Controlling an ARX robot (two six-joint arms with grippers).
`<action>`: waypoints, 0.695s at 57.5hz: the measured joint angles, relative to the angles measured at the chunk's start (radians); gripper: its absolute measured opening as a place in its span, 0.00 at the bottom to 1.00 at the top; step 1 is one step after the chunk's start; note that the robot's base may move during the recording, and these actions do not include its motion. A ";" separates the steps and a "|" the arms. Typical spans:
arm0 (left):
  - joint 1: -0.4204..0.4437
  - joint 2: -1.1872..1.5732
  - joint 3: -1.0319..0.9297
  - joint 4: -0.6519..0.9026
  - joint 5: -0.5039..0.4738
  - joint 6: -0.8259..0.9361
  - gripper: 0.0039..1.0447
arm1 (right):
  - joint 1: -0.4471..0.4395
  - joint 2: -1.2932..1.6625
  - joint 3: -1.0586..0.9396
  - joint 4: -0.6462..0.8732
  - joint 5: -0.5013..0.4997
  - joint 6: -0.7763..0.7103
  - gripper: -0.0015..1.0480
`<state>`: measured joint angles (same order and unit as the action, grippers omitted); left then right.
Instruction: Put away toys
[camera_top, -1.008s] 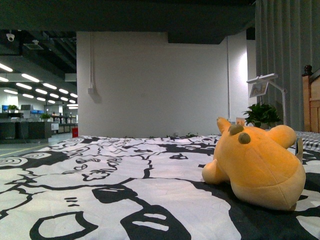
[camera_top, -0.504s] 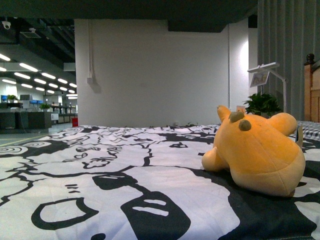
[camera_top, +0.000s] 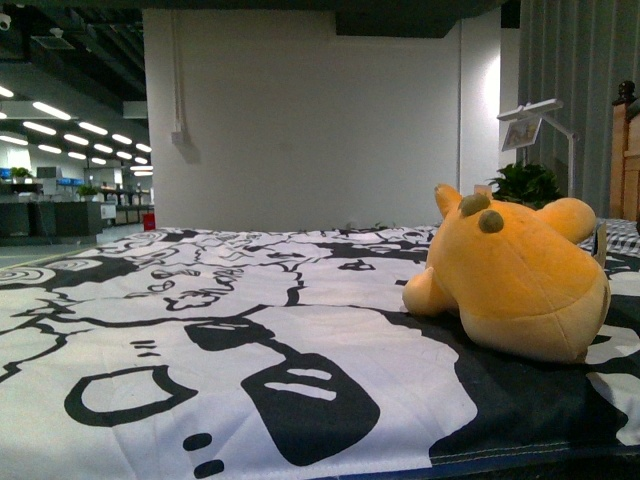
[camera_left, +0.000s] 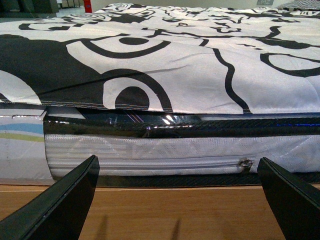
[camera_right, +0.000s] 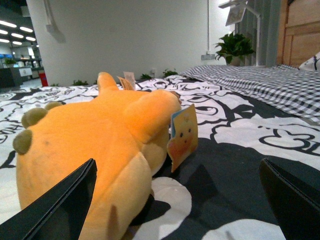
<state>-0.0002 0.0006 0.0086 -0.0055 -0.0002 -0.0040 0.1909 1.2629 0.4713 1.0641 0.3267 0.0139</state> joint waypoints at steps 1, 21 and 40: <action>0.000 0.000 0.000 0.000 0.000 0.000 0.94 | 0.010 0.007 0.007 0.005 0.007 -0.007 0.94; 0.000 0.000 0.000 0.000 0.000 0.000 0.94 | 0.147 0.088 0.103 0.068 0.098 -0.104 0.94; 0.000 0.000 0.000 0.000 0.000 0.000 0.94 | 0.225 0.169 0.145 0.153 0.139 -0.196 0.94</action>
<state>-0.0002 0.0006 0.0086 -0.0055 -0.0002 -0.0040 0.4156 1.4319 0.6163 1.2171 0.4656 -0.1822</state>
